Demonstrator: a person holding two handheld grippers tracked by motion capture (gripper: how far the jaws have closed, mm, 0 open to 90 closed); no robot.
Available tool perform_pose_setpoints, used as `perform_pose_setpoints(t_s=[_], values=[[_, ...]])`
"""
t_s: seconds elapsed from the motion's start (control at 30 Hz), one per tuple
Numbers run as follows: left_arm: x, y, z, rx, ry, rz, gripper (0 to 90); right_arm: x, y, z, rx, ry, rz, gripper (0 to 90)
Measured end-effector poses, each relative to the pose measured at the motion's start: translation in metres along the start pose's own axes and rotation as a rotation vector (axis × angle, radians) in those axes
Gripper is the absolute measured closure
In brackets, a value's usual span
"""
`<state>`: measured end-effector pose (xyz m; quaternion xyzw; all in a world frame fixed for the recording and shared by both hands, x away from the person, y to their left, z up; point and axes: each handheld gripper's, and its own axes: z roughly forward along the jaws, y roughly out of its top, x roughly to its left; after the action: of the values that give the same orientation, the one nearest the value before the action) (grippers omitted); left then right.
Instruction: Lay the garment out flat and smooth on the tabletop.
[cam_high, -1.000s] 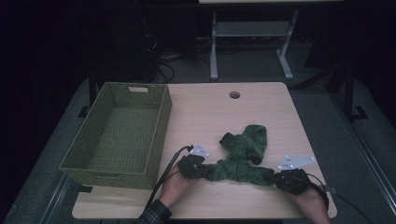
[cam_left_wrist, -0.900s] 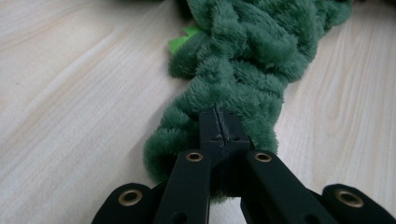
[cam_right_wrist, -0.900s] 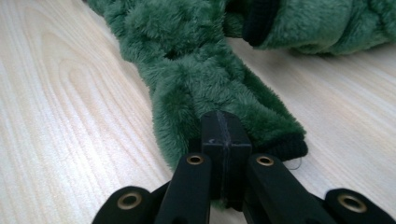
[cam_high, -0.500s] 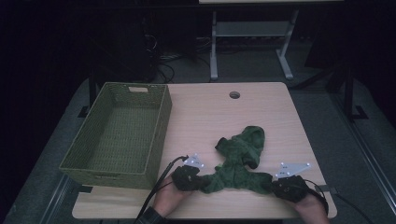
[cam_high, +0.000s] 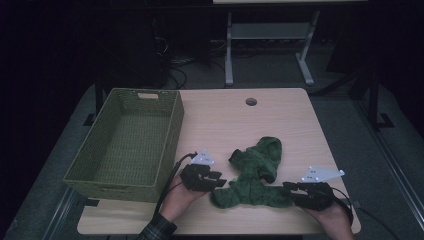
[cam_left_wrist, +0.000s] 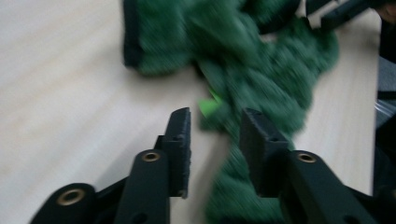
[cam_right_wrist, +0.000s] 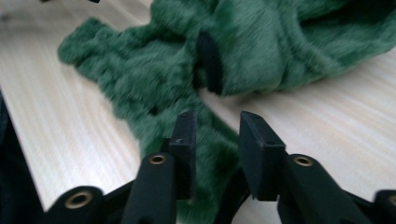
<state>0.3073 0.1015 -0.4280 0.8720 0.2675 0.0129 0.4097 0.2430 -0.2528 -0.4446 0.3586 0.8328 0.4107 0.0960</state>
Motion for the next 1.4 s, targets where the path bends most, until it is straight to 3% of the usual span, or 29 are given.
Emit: perform_pose_setpoints(t_s=[0.23,0.4,0.8,0.93,1.17,1.27,1.4], values=[[0.025,0.025,0.015,-0.022,0.025,-0.015,52.3,-0.004,0.009,0.008,-0.015,-0.001,0.038,64.0],[0.033,0.036,0.028,-0.015,0.031,0.013,48.9,-0.004,0.015,0.013,-0.011,-0.005,0.028,63.3],[0.053,0.052,0.052,-0.018,-0.009,0.012,45.2,-0.001,0.023,0.028,0.023,-0.045,0.029,59.9],[0.056,0.049,0.06,-0.004,-0.039,-0.003,51.3,-0.003,0.024,0.031,0.022,-0.06,0.032,63.7],[0.052,0.047,0.067,0.034,-0.076,0.033,80.6,-0.009,0.025,0.029,0.002,-0.09,0.036,79.9],[0.05,0.047,0.066,0.039,-0.079,0.032,84.8,-0.011,0.025,0.027,-0.007,-0.099,0.041,81.0],[0.05,0.048,0.053,0.0,-0.058,0.038,85.7,-0.016,0.027,0.021,-0.025,-0.112,0.042,81.1]])
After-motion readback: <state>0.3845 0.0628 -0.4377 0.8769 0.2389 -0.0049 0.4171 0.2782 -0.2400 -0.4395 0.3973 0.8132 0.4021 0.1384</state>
